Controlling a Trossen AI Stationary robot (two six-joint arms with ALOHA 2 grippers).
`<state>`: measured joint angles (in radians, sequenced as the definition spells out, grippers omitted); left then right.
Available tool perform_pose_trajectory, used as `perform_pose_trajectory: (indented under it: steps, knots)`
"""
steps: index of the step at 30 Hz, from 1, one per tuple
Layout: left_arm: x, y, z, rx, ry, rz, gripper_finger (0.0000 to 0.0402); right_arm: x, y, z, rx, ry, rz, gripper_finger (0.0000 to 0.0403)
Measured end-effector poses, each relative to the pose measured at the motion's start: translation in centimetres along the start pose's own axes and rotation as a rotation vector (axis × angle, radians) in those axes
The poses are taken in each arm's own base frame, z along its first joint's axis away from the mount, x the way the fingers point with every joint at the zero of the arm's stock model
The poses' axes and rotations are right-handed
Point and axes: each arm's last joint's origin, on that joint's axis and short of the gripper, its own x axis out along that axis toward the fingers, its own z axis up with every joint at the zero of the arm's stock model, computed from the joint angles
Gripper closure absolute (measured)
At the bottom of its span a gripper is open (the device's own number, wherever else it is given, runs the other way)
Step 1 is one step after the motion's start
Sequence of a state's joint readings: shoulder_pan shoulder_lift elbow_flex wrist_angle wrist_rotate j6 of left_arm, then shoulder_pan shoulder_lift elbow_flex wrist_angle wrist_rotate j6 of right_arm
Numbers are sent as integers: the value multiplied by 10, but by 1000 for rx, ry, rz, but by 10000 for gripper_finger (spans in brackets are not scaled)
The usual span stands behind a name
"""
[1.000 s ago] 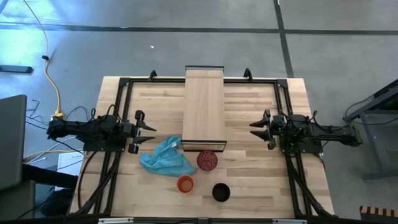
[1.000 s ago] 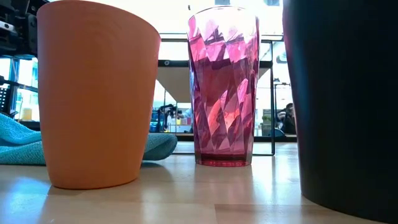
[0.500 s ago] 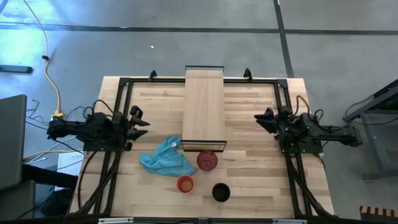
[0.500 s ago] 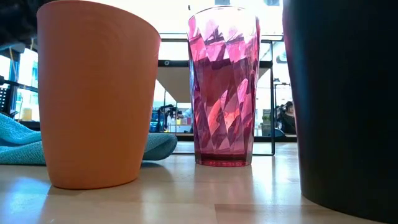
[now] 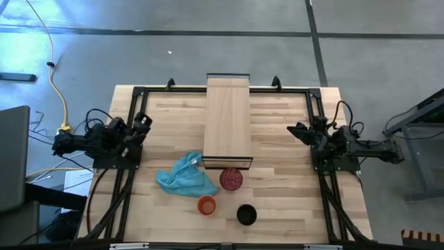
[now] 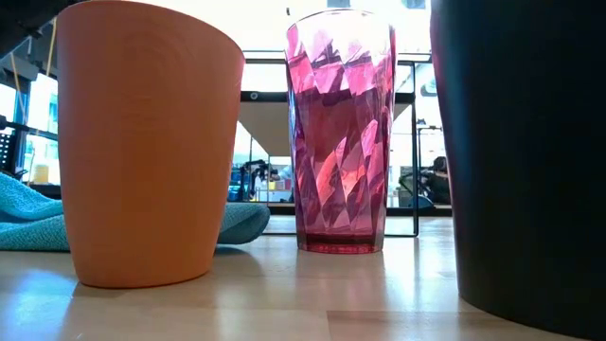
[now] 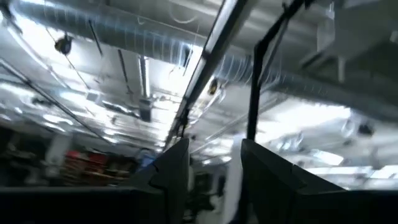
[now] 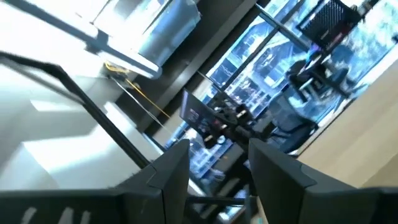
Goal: Stack small to large cups/mugs on shelf
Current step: Put the orange cup on the shelf
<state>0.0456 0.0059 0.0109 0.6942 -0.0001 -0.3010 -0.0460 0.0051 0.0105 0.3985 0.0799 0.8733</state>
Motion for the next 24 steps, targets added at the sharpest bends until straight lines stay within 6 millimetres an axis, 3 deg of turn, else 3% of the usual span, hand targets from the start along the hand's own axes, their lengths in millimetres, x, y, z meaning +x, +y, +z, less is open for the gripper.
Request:
perform_pose_trajectory:
  steps: [5, 10, 15, 19, 24]
  knots:
    - [0, 1, 0, -259, -16, 45, 268, 0, -1, -1, 26, 14, -16, 245]
    - [0, 1, -4, -299, 40, 12, 268, 0, -5, -4, 113, 25, -62, 245]
    - [-3, 2, -21, -445, 264, -23, 268, -1, -10, -9, 190, 86, -108, 245]
    - [-8, 7, -38, -565, 442, 75, 268, -3, -19, -16, 199, 152, -207, 245]
    - [-9, 8, -39, -606, 420, 138, 268, -6, -28, -24, 172, 239, -315, 245]
